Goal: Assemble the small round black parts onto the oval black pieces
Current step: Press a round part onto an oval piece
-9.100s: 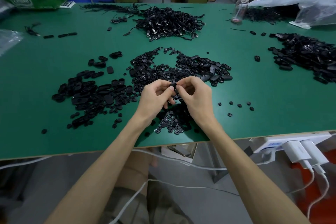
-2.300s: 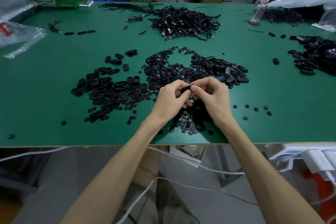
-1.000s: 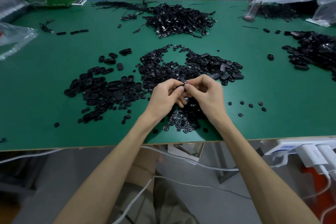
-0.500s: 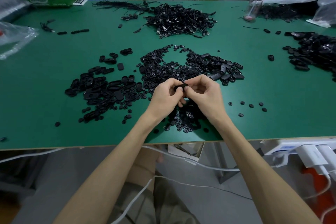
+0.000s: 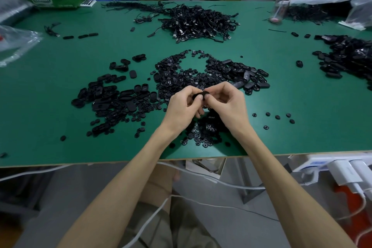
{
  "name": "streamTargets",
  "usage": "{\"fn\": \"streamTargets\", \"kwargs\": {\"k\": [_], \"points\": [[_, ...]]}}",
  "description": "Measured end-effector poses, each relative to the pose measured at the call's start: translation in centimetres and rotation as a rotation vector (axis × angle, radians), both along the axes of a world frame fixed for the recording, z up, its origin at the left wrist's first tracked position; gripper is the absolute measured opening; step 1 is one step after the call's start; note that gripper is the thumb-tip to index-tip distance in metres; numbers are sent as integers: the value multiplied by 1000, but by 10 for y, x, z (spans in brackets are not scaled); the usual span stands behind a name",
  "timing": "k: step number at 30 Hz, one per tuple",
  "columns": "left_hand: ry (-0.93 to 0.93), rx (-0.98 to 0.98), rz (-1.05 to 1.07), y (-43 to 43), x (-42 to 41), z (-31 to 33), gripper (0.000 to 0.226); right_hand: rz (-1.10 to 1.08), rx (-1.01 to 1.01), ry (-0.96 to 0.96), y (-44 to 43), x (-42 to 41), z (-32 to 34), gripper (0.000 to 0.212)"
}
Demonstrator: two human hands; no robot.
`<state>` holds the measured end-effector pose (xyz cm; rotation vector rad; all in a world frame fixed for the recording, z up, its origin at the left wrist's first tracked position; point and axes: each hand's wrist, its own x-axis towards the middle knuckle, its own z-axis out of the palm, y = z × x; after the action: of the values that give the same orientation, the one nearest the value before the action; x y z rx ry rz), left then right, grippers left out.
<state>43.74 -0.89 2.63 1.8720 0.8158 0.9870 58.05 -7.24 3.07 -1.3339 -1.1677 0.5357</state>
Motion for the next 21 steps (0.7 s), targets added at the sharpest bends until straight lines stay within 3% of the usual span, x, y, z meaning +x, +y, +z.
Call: {"fn": "streamTargets", "kwargs": {"k": [10, 21], "points": [[-63, -2, -4, 0, 0, 2, 7, 16, 10, -24, 1, -2, 1, 14], [-170, -150, 18, -2, -2, 4, 16, -18, 38, -73, -1, -3, 3, 14]]}}
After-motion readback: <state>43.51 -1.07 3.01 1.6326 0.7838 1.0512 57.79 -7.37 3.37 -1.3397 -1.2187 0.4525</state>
